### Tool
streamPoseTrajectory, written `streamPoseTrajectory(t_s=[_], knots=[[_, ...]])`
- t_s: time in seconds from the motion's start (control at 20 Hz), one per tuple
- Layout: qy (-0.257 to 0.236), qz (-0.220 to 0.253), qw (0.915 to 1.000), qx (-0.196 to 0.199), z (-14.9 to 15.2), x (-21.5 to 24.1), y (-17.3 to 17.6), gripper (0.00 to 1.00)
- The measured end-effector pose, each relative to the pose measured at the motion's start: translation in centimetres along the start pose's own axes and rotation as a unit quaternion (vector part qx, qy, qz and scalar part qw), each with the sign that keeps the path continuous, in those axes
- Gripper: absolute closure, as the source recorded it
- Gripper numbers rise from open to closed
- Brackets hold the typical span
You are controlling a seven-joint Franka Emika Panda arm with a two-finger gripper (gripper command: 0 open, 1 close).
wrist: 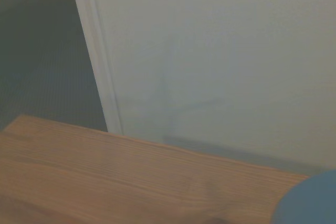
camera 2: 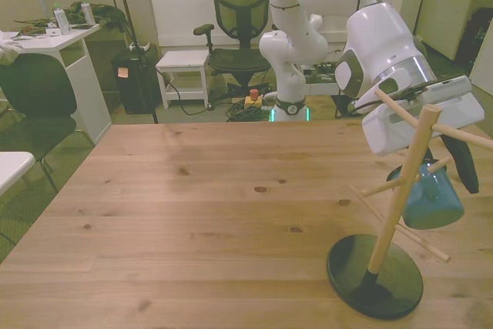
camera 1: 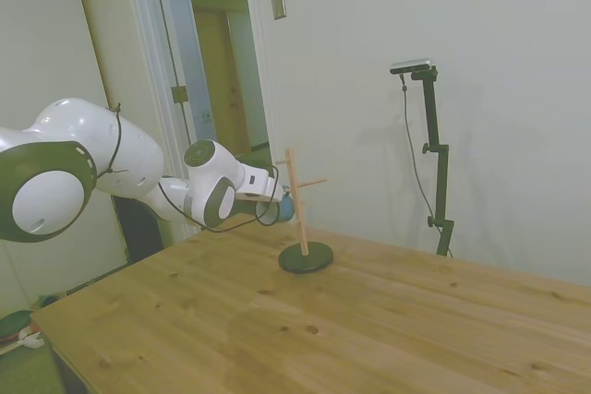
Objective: Unload the mug
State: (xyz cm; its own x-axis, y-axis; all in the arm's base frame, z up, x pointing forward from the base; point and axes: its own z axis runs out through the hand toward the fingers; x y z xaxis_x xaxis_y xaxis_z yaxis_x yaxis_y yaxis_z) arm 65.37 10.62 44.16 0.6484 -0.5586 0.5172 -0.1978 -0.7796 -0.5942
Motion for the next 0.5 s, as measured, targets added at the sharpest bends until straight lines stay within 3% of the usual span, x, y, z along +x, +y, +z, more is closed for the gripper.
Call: streamPoseTrajectory(t_s=[0.5], knots=[[0.002, 0.001, 1.0, -0.002, -0.08, 0.3, 0.32, 1.0]])
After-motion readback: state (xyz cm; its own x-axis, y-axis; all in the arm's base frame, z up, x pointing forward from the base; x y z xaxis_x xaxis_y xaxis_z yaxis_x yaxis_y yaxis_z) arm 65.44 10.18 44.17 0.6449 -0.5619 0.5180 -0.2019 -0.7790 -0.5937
